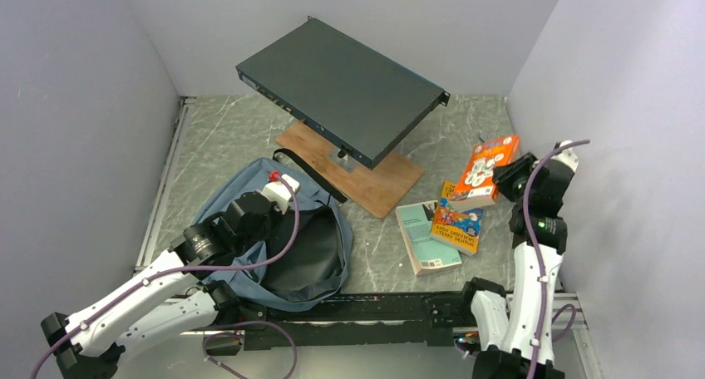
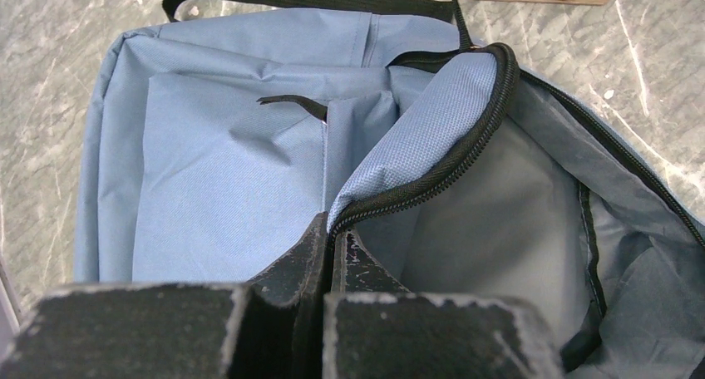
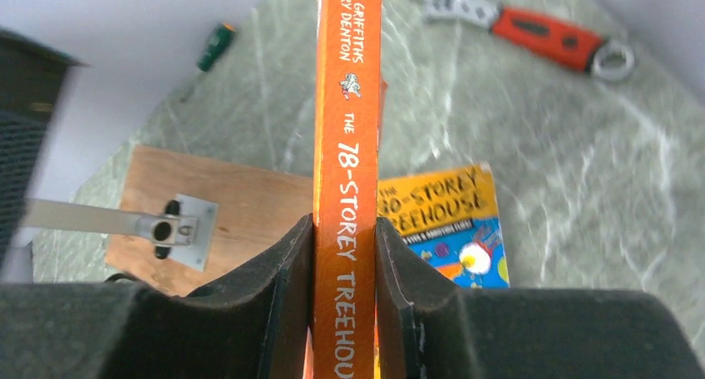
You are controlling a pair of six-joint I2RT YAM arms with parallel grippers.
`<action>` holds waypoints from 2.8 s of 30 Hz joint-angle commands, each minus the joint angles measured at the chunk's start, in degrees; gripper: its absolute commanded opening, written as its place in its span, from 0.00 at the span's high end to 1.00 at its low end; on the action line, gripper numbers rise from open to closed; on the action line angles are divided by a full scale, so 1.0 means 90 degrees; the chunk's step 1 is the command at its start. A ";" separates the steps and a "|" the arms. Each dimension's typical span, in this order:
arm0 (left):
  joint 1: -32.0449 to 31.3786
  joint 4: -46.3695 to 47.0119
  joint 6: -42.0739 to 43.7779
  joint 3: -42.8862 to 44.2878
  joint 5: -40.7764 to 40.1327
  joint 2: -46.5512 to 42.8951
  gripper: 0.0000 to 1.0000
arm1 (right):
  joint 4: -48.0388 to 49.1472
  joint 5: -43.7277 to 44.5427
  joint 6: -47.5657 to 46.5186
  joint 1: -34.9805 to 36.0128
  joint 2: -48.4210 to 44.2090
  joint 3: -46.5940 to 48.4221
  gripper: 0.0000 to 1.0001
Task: Pack the student bag
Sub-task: Pick up the book from the center of the board, then place the book in the student bag.
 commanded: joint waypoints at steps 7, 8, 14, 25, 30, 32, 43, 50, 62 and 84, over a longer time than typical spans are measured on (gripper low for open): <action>0.0109 0.0646 0.0105 0.0076 0.0852 -0.0029 0.85 | 0.0093 -0.1126 -0.0627 0.0758 0.0255 0.3097 1.00; 0.0115 0.0684 0.0105 0.0071 0.0972 -0.0080 0.80 | 0.0245 -0.1713 -0.0512 0.0762 0.0301 0.3252 1.00; 0.0118 0.0894 -0.0031 0.0125 0.1911 -0.0514 0.36 | 0.2288 -0.4412 0.1614 0.0795 0.0702 0.3705 1.00; 0.0123 0.1869 -0.2771 0.2059 0.3150 -0.0862 0.00 | 0.5166 -0.4852 0.4048 0.3773 0.1793 0.3238 1.00; 0.0137 0.2539 -0.3912 0.2645 0.3583 -0.0362 0.00 | 0.5912 -0.4098 0.4289 0.5164 0.2067 0.2765 1.00; 0.0136 0.3029 -0.4395 0.2291 0.3473 -0.0461 0.00 | 0.6686 -0.4010 0.4708 0.5415 0.2247 0.2560 1.00; 0.0134 0.3033 -0.5870 0.1507 0.2430 -0.1101 0.00 | 0.7022 -0.3207 0.5065 0.5703 0.2446 0.2186 1.00; 0.0149 0.3550 -0.6248 0.0973 0.2067 -0.1209 0.00 | 0.7462 -0.2973 0.5479 0.5697 0.2612 0.2055 1.00; 0.0135 0.6248 -0.6002 0.0073 0.2145 -0.0952 0.00 | 0.8285 -0.3087 0.6256 0.5740 0.2841 0.1915 1.00; 0.0136 0.6169 -0.5722 0.0443 0.1803 -0.0536 0.23 | 0.6619 -0.2994 0.4734 0.6152 0.2678 0.2191 1.00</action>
